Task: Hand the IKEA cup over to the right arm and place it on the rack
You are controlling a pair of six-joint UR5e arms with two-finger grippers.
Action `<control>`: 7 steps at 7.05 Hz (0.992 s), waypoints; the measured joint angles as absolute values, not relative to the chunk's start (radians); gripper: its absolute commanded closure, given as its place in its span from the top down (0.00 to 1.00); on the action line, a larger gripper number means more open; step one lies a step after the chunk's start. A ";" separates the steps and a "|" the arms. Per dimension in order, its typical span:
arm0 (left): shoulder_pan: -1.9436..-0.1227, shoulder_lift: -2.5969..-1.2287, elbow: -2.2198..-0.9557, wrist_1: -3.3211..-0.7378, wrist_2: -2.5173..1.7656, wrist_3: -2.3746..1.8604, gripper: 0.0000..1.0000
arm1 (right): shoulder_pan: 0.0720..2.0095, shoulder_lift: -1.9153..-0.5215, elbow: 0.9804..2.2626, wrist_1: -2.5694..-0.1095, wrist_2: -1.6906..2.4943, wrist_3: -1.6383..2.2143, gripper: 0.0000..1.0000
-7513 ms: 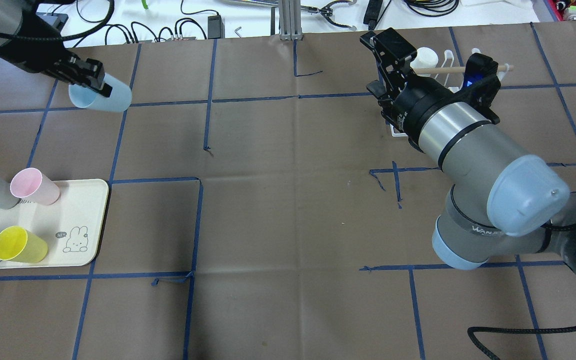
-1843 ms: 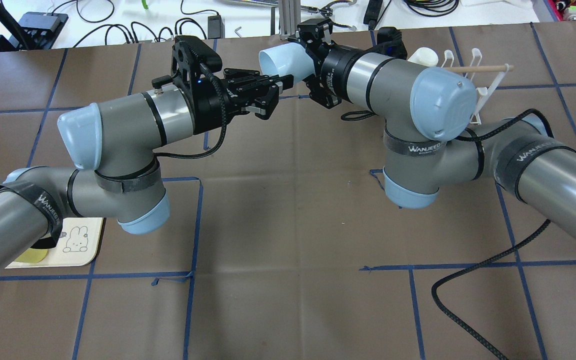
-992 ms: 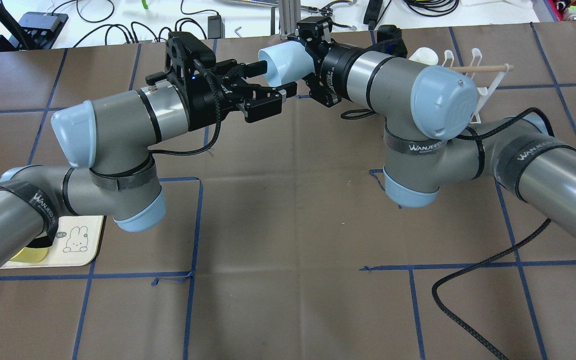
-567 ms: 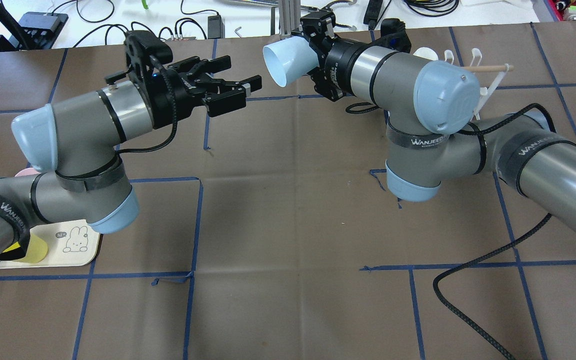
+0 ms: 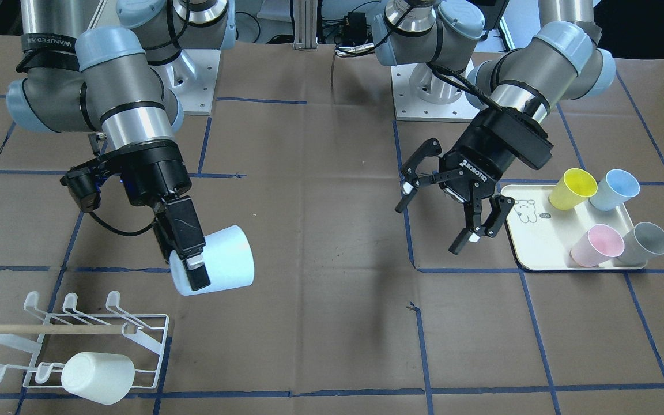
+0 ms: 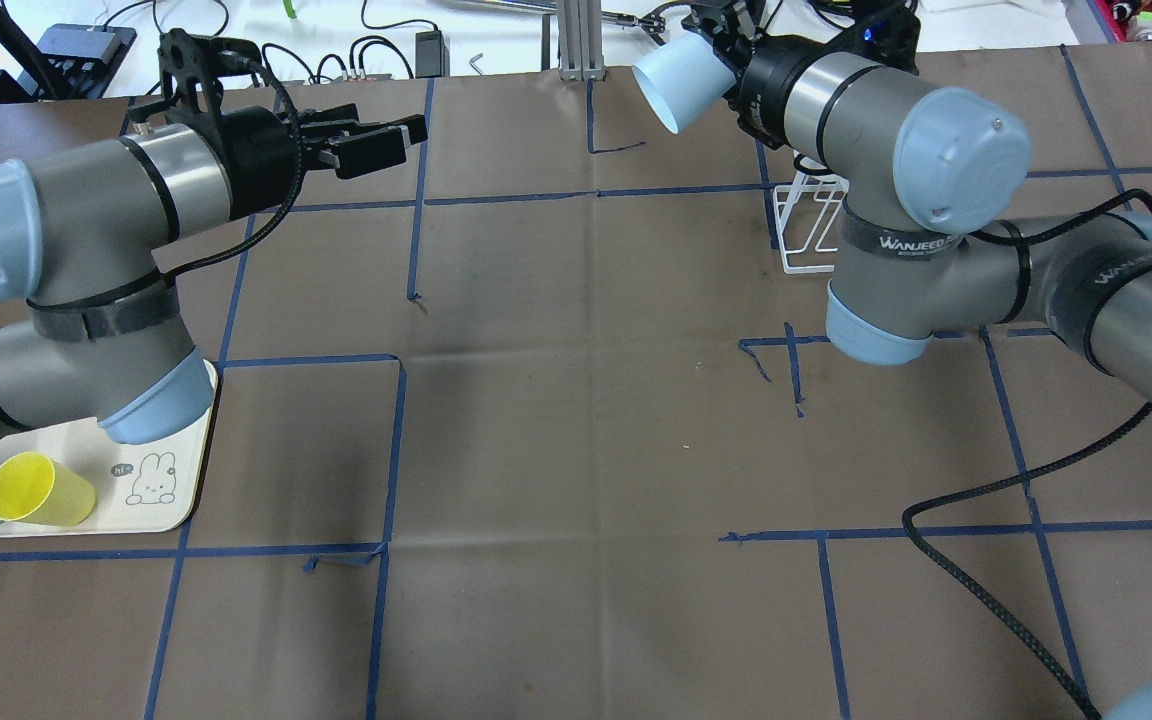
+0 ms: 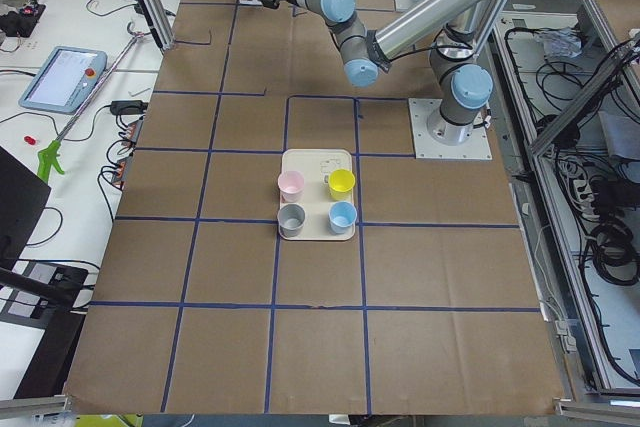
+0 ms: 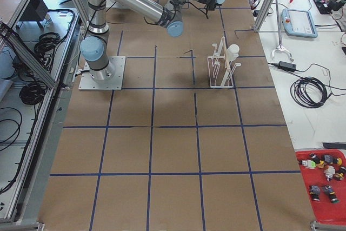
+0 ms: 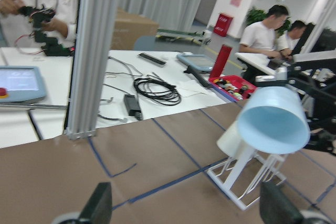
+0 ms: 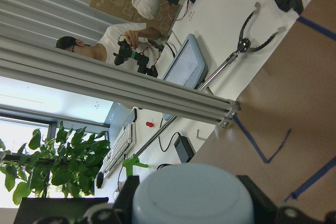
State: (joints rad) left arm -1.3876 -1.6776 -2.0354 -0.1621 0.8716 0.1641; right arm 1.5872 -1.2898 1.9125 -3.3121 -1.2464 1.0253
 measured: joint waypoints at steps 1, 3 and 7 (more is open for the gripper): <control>-1.398 -1.678 -1.966 -0.332 0.990 0.164 0.99 | 1.548 -1.286 1.912 -3.327 -1.273 0.851 0.09; -1.450 -1.682 -1.789 -0.770 1.276 0.163 0.99 | 1.456 -1.281 1.910 -3.392 -1.291 0.431 0.09; -1.533 -1.652 -1.583 -1.474 1.557 0.068 0.99 | 1.336 -1.185 1.822 -3.424 -1.292 -0.098 0.09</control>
State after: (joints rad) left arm -1.5326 -1.6517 -1.5834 -1.4737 1.5573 0.0676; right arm 1.3356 -1.1849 1.8216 -3.4236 -1.2924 -0.0978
